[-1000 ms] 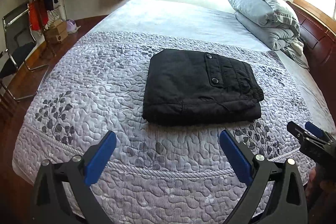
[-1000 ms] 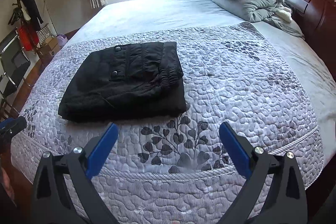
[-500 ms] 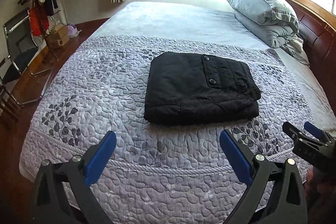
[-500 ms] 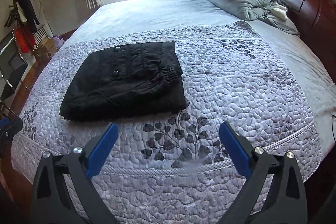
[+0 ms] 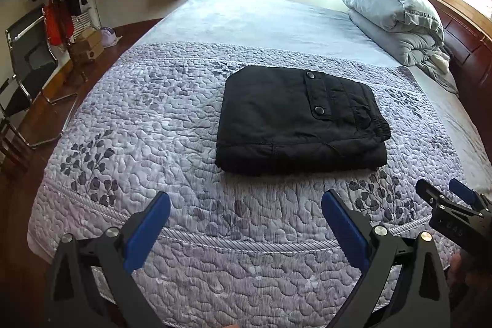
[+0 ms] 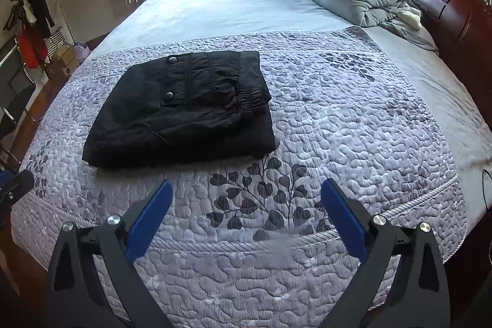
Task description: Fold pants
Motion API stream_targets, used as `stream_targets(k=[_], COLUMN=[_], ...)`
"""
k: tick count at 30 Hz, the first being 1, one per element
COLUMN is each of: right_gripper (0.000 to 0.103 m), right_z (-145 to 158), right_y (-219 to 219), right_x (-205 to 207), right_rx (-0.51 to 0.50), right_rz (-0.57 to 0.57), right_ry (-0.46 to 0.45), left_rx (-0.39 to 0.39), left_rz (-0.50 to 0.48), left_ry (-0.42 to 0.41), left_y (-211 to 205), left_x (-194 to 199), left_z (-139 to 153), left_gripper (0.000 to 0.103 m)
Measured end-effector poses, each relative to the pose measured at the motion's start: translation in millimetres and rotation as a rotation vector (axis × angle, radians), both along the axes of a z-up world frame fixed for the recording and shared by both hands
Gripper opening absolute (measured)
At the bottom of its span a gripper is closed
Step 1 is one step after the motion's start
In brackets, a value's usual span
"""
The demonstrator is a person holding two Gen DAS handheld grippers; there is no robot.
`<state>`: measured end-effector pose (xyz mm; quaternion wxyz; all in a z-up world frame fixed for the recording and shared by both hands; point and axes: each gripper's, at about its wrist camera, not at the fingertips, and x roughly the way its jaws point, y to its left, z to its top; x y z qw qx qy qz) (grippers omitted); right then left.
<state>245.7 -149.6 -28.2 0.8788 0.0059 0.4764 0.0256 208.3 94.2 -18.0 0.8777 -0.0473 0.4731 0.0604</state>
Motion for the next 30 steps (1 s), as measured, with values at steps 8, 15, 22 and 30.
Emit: stream_targets(k=[8, 15, 22, 30], right_gripper=[0.097, 0.097, 0.097, 0.097], right_z=[-5.1, 1.6, 8.4, 10.6], right_y=[0.3, 0.5, 7.1, 16.4], right_x=[1.8, -1.1, -2.6, -3.5], right_rx=[-0.002, -0.001, 0.045, 0.031], right_rz=[0.003, 0.012, 0.058, 0.066], right_ry=[0.021, 0.002, -0.021, -0.024], left_rx=[0.019, 0.02, 0.012, 0.02], left_rz=[-0.022, -0.041, -0.034, -0.041], left_ry=[0.02, 0.018, 0.01, 0.006], left_y=[-4.8, -9.0, -3.6, 0.1], left_x=[0.8, -1.0, -3.3, -7.7], left_z=[-7.7, -7.3, -5.1, -5.2], left_gripper=[0.099, 0.099, 0.099, 0.099])
